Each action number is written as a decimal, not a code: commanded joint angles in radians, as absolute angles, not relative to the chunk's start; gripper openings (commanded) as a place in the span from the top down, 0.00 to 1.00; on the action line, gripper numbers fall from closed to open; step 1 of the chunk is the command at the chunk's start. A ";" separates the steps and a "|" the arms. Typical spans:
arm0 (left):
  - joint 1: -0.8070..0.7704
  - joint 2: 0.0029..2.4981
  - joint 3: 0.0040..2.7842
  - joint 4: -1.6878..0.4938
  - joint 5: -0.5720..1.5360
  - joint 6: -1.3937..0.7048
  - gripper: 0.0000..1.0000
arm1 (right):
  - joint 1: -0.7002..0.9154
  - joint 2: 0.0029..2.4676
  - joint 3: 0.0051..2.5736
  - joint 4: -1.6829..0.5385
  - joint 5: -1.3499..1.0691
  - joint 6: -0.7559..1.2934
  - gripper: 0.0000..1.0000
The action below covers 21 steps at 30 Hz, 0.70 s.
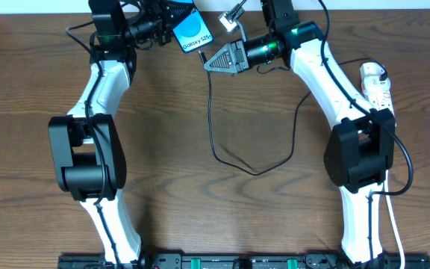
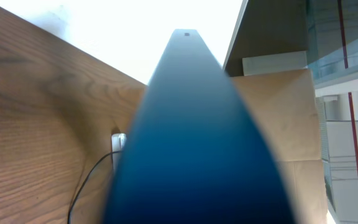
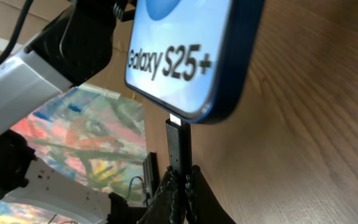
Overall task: Plug charger to phone and switch on socket
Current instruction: 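Align the USB-C plug under the phone's charging port with the right gripper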
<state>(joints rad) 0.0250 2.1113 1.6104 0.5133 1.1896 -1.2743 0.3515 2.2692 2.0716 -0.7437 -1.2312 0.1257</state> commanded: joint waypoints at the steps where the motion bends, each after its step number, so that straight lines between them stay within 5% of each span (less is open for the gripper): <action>1: 0.023 2.096 1.623 0.526 1.180 -1.250 0.93 | 0.348 2.229 2.074 -0.749 -1.210 0.086 0.99; 21: 0.023 2.096 1.623 0.525 1.174 -1.250 0.92 | 0.361 2.149 2.074 -0.801 -1.058 -0.006 0.99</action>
<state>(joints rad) 0.0250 2.1113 1.6104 0.5133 1.1717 -1.2743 0.3531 2.1696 2.0716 -0.7925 -1.0737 0.0212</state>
